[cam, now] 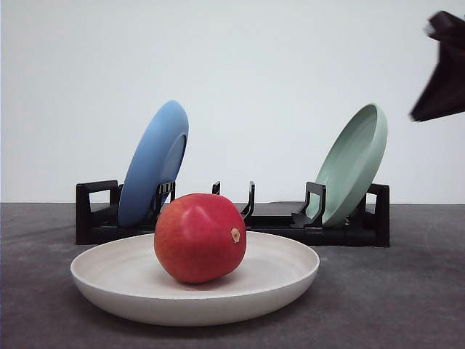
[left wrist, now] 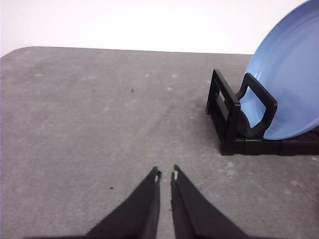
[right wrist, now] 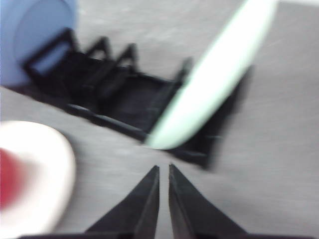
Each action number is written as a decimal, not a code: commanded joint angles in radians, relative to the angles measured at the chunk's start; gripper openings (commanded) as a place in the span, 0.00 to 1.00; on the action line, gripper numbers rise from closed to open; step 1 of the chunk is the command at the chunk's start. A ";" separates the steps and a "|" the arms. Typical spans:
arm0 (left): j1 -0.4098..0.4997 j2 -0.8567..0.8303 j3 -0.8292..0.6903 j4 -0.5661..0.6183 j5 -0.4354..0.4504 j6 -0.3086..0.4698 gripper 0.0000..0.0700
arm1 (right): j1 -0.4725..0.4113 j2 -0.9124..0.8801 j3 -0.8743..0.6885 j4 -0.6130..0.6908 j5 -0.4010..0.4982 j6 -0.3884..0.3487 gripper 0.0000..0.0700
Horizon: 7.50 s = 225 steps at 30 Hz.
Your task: Place pomegranate in white plate
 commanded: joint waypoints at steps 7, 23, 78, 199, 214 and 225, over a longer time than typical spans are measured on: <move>0.002 -0.002 -0.010 0.012 -0.002 0.010 0.03 | -0.027 -0.297 -0.219 0.008 0.217 -0.015 0.04; 0.002 -0.001 -0.010 0.012 -0.002 0.010 0.03 | -0.190 -0.813 -0.531 0.008 0.230 0.065 0.04; 0.002 -0.001 -0.010 0.012 -0.002 0.010 0.03 | -0.199 -0.840 -0.537 0.008 0.223 0.065 0.04; 0.002 -0.001 -0.010 0.012 -0.002 0.010 0.03 | -0.199 -0.840 -0.537 0.008 0.223 0.065 0.04; 0.002 -0.001 -0.010 0.012 -0.002 0.010 0.03 | -0.199 -0.840 -0.537 0.008 0.223 0.065 0.04; 0.002 -0.001 -0.010 0.012 -0.002 0.010 0.03 | -0.199 -0.840 -0.537 0.008 0.223 0.065 0.04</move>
